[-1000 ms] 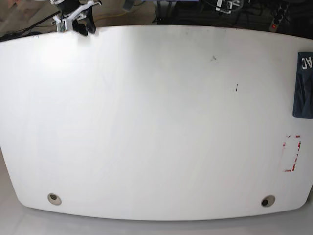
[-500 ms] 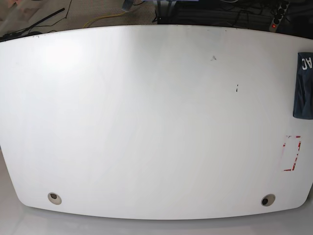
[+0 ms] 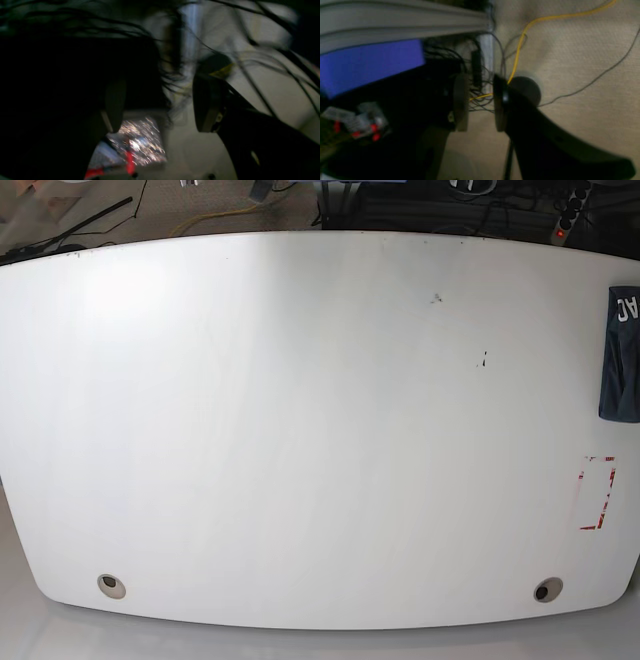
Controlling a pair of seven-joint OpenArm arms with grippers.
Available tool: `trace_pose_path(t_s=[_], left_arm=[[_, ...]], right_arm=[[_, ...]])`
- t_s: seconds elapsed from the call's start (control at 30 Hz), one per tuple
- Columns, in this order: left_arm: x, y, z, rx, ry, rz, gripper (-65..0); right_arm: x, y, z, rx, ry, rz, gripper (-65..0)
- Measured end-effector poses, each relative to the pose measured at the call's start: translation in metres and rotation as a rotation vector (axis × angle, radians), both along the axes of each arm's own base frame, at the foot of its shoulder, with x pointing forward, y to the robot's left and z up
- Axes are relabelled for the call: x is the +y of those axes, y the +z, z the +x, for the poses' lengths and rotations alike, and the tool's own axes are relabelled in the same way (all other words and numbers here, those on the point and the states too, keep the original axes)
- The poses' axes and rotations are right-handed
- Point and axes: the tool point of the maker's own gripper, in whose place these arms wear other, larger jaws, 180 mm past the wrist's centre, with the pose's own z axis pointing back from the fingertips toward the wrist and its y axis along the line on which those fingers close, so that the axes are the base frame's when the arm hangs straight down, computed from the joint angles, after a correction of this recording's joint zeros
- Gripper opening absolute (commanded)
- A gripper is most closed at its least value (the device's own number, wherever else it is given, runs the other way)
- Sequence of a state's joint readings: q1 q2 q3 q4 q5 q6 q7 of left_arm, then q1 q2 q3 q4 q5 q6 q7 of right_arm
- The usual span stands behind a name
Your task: Fold the T-shirt properly
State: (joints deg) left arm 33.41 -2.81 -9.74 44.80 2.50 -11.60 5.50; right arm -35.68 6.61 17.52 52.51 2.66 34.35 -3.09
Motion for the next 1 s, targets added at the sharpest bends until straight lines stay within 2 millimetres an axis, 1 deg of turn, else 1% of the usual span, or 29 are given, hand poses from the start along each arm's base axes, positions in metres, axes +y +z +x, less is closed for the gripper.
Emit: trace_pose_path(t_s=[0.03,0.07,0.1,0.13,0.17,0.2,0.23,0.27,0.33,0.37,0.4,0.47,0.53,0.7,0.77,0.87,1.0], left_arm=[[0.004,-0.003,0.006,-0.008,0.008,0.014,-27.1],[0.008,-0.008,0.01,0.001,0.016,0.026,-27.1],[0.011,-0.011,0.009,0.015,0.018,0.035,-27.1],[0.011,-0.014,0.013,0.01,0.022,0.035,-27.1],[0.009,-0.018,0.013,0.034,0.017,0.032,-27.1],[0.007,-0.021,0.012,0.056,0.003,0.026,-27.1],[0.003,-0.025,0.011,0.07,-0.004,0.018,-27.1],[0.0,-0.027,0.009,0.092,-0.004,0.013,-27.1],[-0.005,-0.032,0.016,0.099,0.004,0.012,-27.1],[-0.008,-0.035,0.017,0.109,0.009,0.01,-27.1],[-0.007,-0.036,0.021,0.111,0.011,0.024,-27.1],[-0.004,-0.04,0.029,0.113,0.019,0.044,-27.1],[0.0,-0.042,0.037,0.111,0.023,0.055,-27.1],[0.003,-0.045,0.056,0.097,0.029,0.06,-27.1],[0.0,-0.046,0.06,0.102,0.032,0.054,-27.1],[-0.004,-0.048,0.065,0.111,0.037,0.046,-27.1],[0.001,-0.048,0.066,0.119,0.043,0.071,-27.1]], right_arm=[[0.003,-0.005,0.001,0.009,-0.005,0.001,-49.8],[0.006,-0.01,0.007,0.008,0.003,0.002,-49.8],[0.007,-0.016,0.005,0.037,0.022,-0.011,-49.8],[0.009,-0.02,0.007,0.043,0.02,-0.008,-49.8],[0.01,-0.023,0.014,0.04,0.015,-0.006,-49.8],[0.011,-0.026,0.014,0.052,0.022,-0.005,-49.8],[0.012,-0.028,0.023,0.038,0.015,0.0,-49.6],[0.012,-0.032,0.027,0.046,0.013,0.003,-49.5],[0.015,-0.039,0.034,0.061,0.002,0.012,-49.3],[0.016,-0.042,0.046,0.052,-0.003,0.016,-49.3],[0.017,-0.046,0.046,0.08,-0.004,0.014,-49.3],[0.017,-0.052,0.059,0.077,-0.039,0.015,-49.3],[0.015,-0.057,0.062,0.108,-0.043,0.0,-49.1],[0.007,-0.06,0.086,0.088,-0.053,-0.013,-49.1],[0.009,-0.06,0.09,0.087,-0.023,-0.014,-49.1],[0.013,-0.062,0.086,0.101,0.078,-0.039,-49.1],[0.01,-0.066,0.08,0.121,0.102,-0.09,-49.1]])
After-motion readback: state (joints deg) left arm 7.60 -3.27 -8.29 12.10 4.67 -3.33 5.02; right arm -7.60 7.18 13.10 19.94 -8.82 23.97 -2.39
